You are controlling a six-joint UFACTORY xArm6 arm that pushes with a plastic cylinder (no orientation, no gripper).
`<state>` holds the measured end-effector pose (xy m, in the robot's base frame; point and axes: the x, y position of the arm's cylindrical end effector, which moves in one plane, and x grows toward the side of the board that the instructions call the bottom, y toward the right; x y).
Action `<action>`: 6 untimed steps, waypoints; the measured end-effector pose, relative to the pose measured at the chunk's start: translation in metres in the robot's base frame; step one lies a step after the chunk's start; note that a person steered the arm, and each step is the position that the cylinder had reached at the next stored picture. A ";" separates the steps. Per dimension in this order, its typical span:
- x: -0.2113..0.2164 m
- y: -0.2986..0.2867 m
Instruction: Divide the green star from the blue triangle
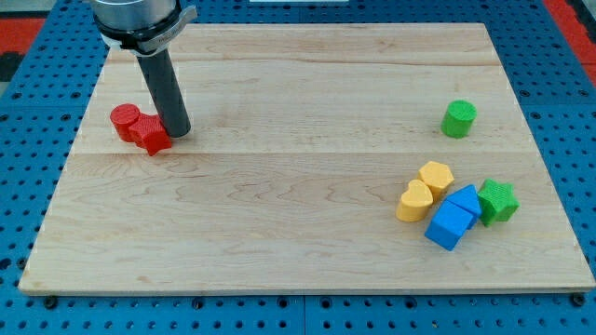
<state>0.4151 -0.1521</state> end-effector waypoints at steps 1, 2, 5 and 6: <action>0.031 0.091; 0.100 0.174; 0.179 0.246; 0.188 0.324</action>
<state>0.6028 0.1714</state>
